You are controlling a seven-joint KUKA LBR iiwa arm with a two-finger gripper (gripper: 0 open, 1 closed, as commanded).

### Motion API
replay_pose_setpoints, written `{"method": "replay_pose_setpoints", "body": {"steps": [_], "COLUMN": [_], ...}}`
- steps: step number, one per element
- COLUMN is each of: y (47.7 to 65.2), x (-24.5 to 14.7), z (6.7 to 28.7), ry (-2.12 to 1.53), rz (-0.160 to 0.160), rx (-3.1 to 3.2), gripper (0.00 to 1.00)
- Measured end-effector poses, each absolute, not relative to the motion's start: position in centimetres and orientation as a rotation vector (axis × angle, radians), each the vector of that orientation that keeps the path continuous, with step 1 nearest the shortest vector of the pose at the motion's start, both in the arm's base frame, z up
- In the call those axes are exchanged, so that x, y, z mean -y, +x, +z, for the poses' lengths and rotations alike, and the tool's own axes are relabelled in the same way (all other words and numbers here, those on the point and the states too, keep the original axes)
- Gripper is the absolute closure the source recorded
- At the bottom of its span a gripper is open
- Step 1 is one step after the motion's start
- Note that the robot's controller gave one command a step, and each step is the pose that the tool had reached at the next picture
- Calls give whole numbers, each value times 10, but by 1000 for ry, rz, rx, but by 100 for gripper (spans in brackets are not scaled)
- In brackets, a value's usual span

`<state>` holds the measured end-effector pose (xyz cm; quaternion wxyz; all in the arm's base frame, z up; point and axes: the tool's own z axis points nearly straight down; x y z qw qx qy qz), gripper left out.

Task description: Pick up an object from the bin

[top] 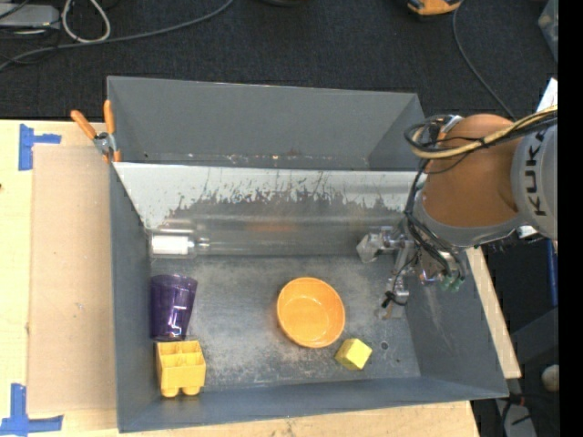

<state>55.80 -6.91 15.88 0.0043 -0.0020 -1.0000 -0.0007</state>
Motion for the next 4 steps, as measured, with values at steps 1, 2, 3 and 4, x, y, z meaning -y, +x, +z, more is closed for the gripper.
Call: {"method": "replay_pose_setpoints", "body": {"steps": [1, 2, 3, 4], "y": [560, 525, 487, 479], "x": [69, 49, 15, -1], "z": [163, 113, 123, 109], "ry": [-3, 316, 422, 1146], "rz": [-1, -1, -3, -7], "rx": [3140, 3129, 3114, 2919], "gripper": [0, 0, 0, 0]}}
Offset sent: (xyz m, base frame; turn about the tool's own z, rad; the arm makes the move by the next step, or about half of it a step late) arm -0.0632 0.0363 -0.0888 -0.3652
